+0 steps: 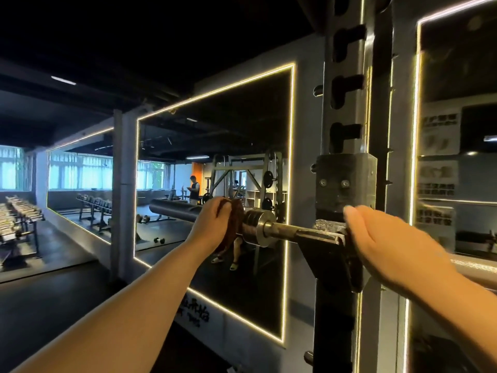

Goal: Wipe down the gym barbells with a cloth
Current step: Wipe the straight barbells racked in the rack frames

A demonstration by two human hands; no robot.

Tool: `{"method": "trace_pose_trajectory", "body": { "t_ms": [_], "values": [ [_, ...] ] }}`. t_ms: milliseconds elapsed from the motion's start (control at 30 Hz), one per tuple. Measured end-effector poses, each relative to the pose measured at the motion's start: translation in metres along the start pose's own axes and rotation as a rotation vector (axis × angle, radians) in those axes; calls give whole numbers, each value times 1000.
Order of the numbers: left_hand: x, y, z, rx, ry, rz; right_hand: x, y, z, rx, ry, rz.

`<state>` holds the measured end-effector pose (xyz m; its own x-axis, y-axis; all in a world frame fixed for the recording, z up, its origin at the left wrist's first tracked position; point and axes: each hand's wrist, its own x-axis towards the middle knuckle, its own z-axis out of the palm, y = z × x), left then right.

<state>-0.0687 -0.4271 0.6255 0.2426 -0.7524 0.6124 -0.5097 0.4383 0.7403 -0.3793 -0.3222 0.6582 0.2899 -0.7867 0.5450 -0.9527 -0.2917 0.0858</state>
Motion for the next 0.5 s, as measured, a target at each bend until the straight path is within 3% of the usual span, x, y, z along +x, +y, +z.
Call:
{"method": "trace_pose_trajectory", "body": {
  "t_ms": [133, 233, 400, 500],
  "values": [
    [-3, 5, 4, -18, 48, -17, 22, -61, -8, 359, 196, -109],
    [-17, 5, 13, -49, -14, 57, 41, -109, 4, 238, 87, -169],
    [-13, -19, 9, -40, -70, 222, 81, -152, 33, 86, 62, -38],
    [3, -35, 2, -20, -42, 217, 100, -154, 48, 114, 38, 29]
  ]
}}
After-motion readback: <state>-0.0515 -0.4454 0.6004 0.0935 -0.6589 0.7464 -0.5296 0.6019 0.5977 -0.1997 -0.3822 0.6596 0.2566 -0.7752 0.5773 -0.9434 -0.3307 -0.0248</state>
